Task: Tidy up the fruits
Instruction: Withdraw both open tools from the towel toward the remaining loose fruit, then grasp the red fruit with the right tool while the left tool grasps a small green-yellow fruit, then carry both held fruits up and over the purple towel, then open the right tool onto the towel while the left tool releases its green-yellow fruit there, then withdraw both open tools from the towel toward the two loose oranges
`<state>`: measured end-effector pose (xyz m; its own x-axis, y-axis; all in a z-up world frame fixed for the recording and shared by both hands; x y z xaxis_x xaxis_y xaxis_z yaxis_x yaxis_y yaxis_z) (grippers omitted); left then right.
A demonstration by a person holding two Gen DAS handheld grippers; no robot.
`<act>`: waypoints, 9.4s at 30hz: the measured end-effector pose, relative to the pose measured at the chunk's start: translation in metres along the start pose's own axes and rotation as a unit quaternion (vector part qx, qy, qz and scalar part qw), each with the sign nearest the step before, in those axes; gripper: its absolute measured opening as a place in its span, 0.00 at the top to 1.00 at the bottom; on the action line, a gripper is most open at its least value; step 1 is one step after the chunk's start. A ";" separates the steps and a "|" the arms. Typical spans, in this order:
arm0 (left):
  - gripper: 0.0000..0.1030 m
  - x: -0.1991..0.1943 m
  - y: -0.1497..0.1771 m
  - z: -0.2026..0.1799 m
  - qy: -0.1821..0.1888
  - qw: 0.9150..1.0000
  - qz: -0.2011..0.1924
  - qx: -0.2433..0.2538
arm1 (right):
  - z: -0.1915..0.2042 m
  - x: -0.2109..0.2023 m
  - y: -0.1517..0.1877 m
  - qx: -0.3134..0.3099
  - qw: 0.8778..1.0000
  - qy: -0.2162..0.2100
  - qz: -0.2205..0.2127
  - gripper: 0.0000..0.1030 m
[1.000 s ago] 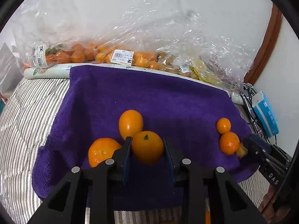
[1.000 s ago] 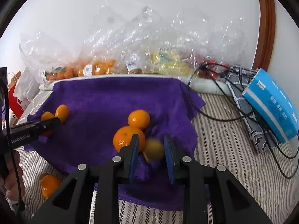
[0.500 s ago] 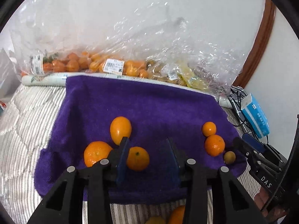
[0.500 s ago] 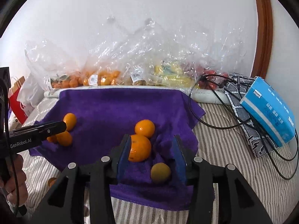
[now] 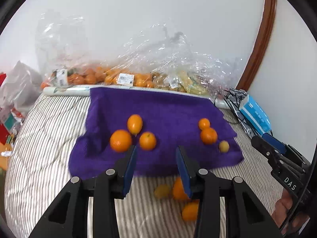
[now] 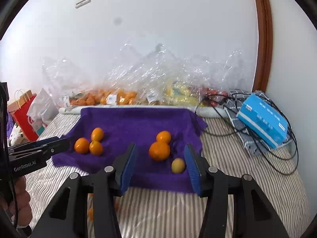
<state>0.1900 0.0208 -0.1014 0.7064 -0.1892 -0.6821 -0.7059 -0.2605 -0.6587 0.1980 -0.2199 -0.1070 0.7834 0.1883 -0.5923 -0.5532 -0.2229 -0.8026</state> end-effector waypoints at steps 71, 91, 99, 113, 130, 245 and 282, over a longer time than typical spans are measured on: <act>0.60 0.000 0.052 0.070 -0.016 0.996 0.066 -0.059 | 0.075 0.050 0.076 -0.044 0.991 -0.079 0.103 0.75; 0.60 0.046 0.066 0.012 -0.014 0.996 0.082 0.011 | -0.009 0.002 0.083 -0.015 0.998 -0.011 0.056 0.75; 0.62 0.063 0.067 -0.001 -0.023 0.997 0.063 0.043 | -0.015 0.006 0.089 -0.011 0.998 -0.014 0.059 0.75; 0.75 0.064 0.064 0.003 0.016 0.998 0.053 0.023 | -0.003 0.016 0.091 -0.014 0.997 -0.022 0.066 0.75; 0.75 0.032 0.063 0.004 0.005 0.999 0.017 0.027 | 0.006 0.002 0.075 -0.018 0.998 -0.011 0.057 0.75; 0.57 0.086 -0.042 0.003 -0.002 1.000 0.031 -0.003 | -0.006 0.096 -0.022 -0.032 0.999 0.007 0.036 0.51; 0.57 -0.031 0.054 0.096 -0.066 0.995 0.052 -0.051 | 0.106 0.034 0.080 -0.048 0.990 -0.068 0.112 0.50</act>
<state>0.1248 0.1036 -0.1460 0.6125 -0.0956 -0.7846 -0.7605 -0.3417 -0.5521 0.1500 -0.1301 -0.1987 0.5952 0.2496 -0.7638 -0.6745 -0.3615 -0.6437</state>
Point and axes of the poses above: each gripper's, at about its wrist camera, not at the fingertips, and x roughly the way its jaws point, z to its left, y to its underside, the point moved 1 cm from there along x, roughly the way its jaws point, and after that the axes turned 10 degrees about -x, right-handed, at the moved point
